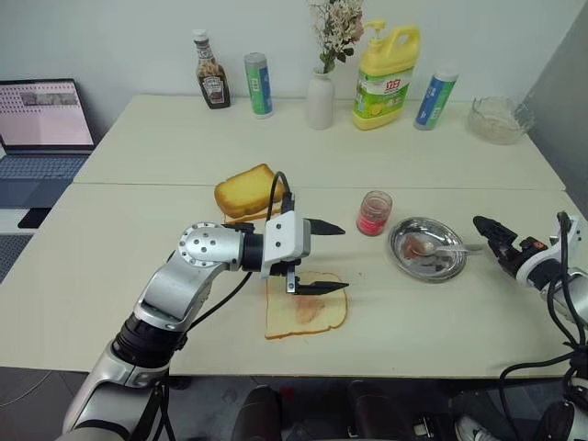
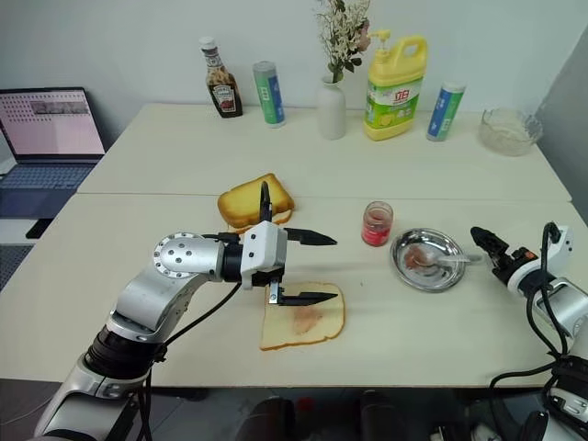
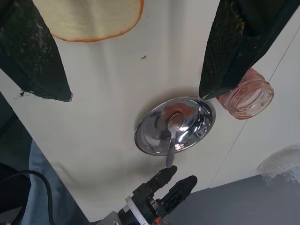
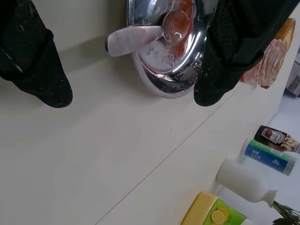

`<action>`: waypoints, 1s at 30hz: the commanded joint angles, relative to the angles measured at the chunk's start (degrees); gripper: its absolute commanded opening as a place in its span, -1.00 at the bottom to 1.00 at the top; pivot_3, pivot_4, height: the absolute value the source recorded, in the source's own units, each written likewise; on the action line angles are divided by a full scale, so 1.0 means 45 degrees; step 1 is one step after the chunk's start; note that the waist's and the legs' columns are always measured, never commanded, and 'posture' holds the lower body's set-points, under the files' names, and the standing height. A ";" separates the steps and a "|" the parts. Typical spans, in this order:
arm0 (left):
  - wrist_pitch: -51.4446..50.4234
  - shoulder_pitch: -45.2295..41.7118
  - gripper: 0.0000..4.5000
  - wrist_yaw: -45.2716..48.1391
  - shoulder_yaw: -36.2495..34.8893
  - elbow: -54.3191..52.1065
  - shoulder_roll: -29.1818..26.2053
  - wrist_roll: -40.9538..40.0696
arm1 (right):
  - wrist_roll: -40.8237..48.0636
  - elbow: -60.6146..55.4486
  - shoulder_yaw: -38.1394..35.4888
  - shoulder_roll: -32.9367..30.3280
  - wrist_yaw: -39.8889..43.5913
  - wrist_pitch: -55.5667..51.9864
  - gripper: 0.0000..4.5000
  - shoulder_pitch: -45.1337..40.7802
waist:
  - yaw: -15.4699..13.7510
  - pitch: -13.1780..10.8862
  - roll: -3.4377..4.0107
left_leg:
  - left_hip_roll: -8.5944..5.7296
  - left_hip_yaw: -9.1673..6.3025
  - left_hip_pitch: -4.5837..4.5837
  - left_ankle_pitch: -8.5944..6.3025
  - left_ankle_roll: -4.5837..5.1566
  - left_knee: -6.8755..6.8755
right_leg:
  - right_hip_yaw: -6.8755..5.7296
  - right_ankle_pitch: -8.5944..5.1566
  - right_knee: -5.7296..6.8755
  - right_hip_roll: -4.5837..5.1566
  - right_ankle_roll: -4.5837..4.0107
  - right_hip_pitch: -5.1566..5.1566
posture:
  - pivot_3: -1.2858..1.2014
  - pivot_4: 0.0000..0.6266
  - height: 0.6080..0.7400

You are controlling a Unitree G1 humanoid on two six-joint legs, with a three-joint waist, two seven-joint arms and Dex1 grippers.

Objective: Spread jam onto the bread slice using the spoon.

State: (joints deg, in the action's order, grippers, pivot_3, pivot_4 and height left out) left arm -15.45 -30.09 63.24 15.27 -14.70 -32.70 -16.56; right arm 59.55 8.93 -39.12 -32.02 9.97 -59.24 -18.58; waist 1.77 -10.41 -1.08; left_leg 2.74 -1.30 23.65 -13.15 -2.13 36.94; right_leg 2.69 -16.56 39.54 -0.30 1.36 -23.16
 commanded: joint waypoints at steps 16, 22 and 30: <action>-0.0572 0.2768 1.00 -0.2001 -0.3443 -0.0482 -0.2657 0.0748 | -0.1942 -0.8602 0.1579 -0.2386 0.4416 0.3525 0.99 0.3266 | 0.0097 -0.0007 0.0020 | 0.0013 -0.0007 -0.0018 -0.0001 0.0001 -0.0019 | 0.0003 -0.0032 0.0006 -0.0005 0.0051 -0.0010 | 0.03 -0.52 1.00; 0.0267 0.5312 1.00 -0.1379 -0.4833 -0.0303 -0.3950 0.0610 | -0.1471 -1.0605 0.2215 -0.4442 0.7392 0.2981 0.99 0.5558 | -0.0081 -0.0012 0.0007 | 0.0003 -0.0007 -0.0015 -0.0001 0.0000 -0.0017 | -0.0021 -0.0033 -0.0022 0.0028 0.0053 0.0011 | 0.03 -0.52 1.00; 0.0437 0.6899 1.00 -0.1501 -0.5739 -0.0386 -0.4072 0.0569 | -0.3645 -1.1196 0.3132 -0.4615 0.8827 0.5026 0.99 0.7429 | -0.0060 -0.0008 -0.0019 | -0.0009 0.0005 -0.0010 -0.0001 -0.0001 0.0004 | -0.0021 -0.0024 -0.0033 0.0053 0.0069 0.0016 | 0.03 -0.52 1.00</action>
State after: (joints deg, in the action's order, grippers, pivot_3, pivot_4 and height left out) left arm -14.50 0.71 56.84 -8.36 -14.99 -50.39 -13.44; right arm 44.90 -40.69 -24.83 -53.04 48.80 -39.25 14.74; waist 1.50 -10.45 -1.17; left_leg 2.70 -1.28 23.59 -13.15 -2.13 36.95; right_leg 2.59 -16.66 39.39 -0.06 1.67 -23.08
